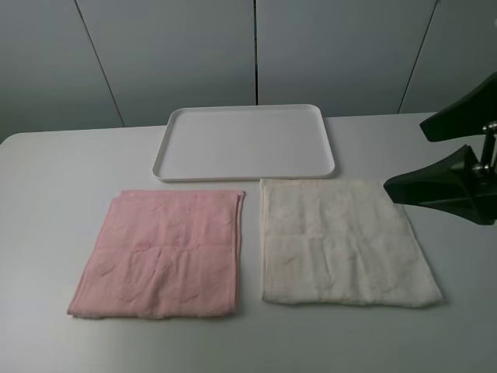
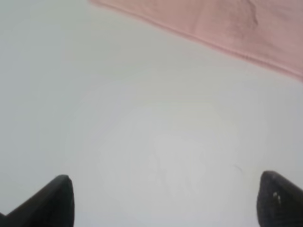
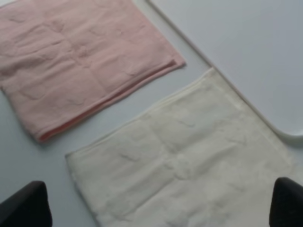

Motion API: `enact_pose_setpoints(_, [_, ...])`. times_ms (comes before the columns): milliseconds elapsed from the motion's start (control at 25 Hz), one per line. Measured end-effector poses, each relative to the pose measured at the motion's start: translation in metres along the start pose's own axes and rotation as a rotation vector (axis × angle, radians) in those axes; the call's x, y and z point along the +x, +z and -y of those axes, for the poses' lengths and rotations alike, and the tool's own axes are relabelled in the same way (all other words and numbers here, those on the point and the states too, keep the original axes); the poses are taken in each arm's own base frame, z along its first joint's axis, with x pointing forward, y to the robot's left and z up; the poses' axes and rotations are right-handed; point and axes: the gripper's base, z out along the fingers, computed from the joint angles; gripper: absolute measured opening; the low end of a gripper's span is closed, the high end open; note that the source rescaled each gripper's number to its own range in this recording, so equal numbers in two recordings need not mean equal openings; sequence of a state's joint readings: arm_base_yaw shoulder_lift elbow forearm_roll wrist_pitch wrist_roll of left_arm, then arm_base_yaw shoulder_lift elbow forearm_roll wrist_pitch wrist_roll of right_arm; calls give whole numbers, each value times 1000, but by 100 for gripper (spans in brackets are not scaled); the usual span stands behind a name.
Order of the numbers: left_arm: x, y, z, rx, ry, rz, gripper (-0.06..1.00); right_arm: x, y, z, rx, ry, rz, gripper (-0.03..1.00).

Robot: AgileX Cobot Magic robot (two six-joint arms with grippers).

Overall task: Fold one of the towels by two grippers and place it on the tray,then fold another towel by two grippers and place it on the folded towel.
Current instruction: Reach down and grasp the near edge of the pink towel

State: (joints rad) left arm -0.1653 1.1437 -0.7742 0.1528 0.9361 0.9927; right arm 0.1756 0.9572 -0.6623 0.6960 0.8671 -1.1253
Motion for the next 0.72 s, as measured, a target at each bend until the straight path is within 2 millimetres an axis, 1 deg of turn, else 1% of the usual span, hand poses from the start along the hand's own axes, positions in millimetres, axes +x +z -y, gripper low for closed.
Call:
enact_pose_setpoints(120, [-19, 25, 0, 60, 116, -26, 99, -10, 19, -3, -79, -67, -31, 100])
enact_pose_setpoints(200, [-32, 40, 3, 108, 217, -32, 99, -19, 29, -8, -128, -114, -46, 100])
enact_pose_setpoints(280, [-44, 56, 9, 158, 301, -44, 99, -28, 40, -17, -178, -195, -79, 100])
enact_pose_setpoints(360, [-52, 69, 11, 185, 341, -48, 99, -36, 50, -29, -218, -279, -126, 100])
enact_pose_setpoints(440, [-54, 80, 13, 218, 361, -63, 99, -43, 62, -42, -247, -372, -190, 100])
enact_pose_setpoints(520, [-53, 91, 18, 251, 384, -74, 99, -49, 74, -52, -262, -428, -245, 100])
enact_pose_setpoints(600, [-48, 98, 27, 276, 407, -81, 99, -54, 89, -63, -281, -481, -296, 100])
enact_pose_setpoints(720, [-37, 109, 44, 307, 448, -103, 99, -58, 111, -84, -332, -561, -353, 100])
